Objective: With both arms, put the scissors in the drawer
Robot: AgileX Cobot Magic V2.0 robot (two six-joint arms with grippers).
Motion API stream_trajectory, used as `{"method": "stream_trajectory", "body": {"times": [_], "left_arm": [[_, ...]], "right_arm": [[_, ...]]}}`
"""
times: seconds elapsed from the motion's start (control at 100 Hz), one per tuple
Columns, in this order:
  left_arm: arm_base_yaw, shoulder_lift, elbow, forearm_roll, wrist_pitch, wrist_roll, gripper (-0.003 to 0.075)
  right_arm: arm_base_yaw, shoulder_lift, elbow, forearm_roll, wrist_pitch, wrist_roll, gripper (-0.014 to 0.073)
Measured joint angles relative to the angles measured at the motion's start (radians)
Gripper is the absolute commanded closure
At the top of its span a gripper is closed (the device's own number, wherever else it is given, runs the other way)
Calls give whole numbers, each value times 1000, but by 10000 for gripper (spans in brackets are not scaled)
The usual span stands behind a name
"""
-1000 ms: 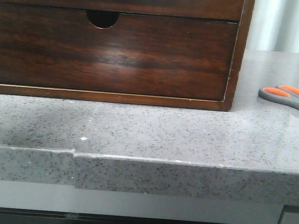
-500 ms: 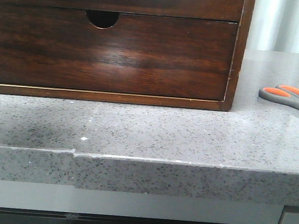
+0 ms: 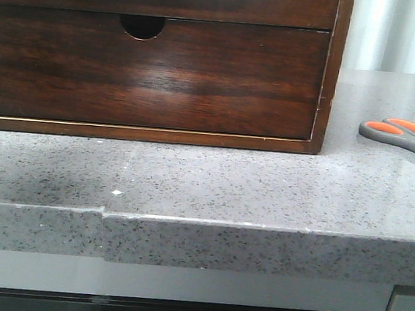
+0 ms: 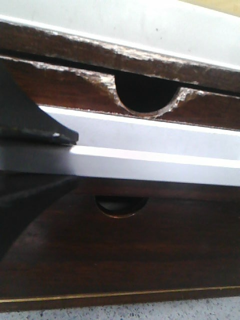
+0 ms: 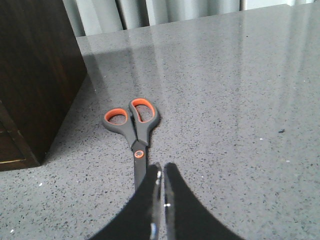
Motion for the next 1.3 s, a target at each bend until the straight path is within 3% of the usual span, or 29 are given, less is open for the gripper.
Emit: {"method": "stream_trajectory", "body": {"times": [0.24, 1.3], "left_arm": [[-12, -41, 19, 8, 0, -11, 741], [-263, -335, 190, 8, 115, -20, 742]], "right_arm": [[0, 0, 0, 0, 0, 0, 635], [0, 0, 0, 0, 0, 0, 635]]}}
